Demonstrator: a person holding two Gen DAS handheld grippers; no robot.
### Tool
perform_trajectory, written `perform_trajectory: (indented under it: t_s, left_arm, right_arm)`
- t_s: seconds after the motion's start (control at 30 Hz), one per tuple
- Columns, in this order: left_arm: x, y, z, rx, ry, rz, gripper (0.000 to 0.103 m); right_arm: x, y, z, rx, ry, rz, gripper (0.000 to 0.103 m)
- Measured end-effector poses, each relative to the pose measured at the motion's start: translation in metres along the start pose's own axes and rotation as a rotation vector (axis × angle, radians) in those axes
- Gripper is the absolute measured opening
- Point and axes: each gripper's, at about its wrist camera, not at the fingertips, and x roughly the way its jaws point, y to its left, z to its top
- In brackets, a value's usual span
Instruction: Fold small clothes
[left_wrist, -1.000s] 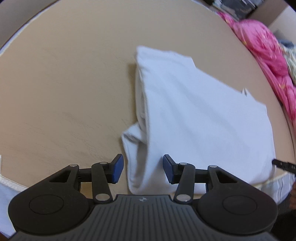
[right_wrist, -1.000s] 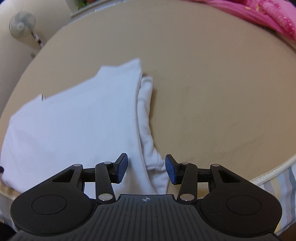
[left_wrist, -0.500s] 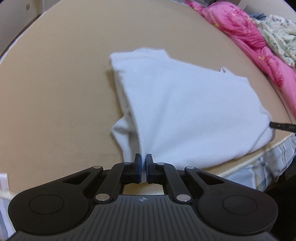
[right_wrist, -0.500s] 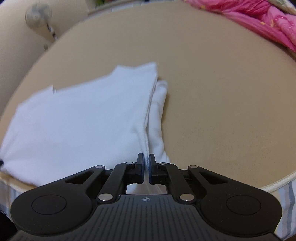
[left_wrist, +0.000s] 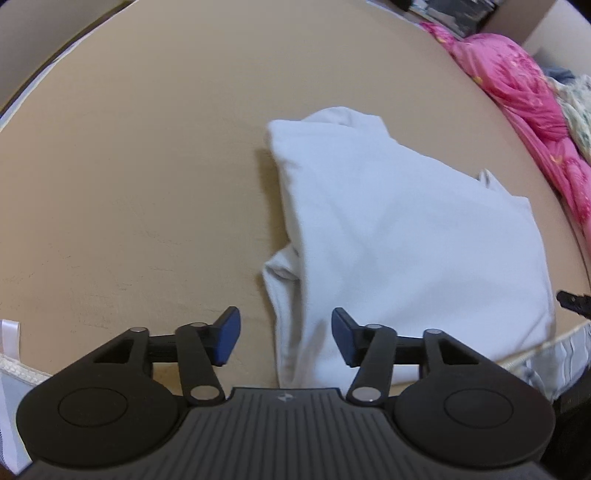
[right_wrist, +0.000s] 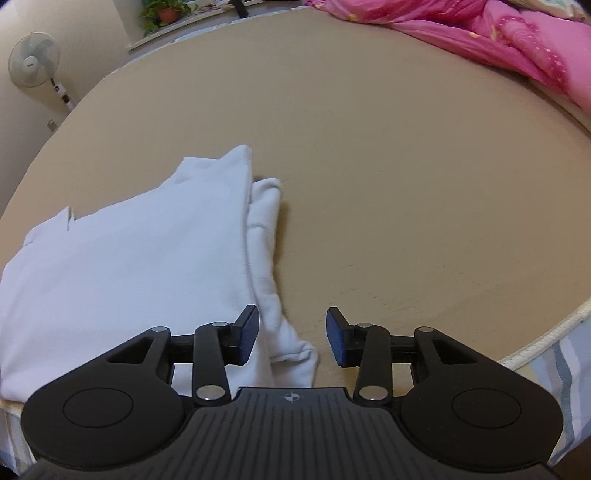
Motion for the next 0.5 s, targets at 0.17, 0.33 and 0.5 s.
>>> perform_trajectory:
  t_s: [0.17,0.33,0.5]
  left_arm:
    - [0.011,0.002,0.006,-0.031,0.018,-0.002,0.061]
    - [0.019,0.010,0.015,-0.084,0.029,-0.055,0.081]
    - [0.044,0.017,0.025,-0.161,0.073,-0.081,0.082]
  right_arm:
    - [0.002,0.003,-0.002,-0.023,-0.002,-0.021,0.045]
    - [0.004,0.007,0.000,-0.012,-0.010,-0.008,0.046]
    - [0.005,0.014,0.002,-0.028,-0.009,0.006,0.046]
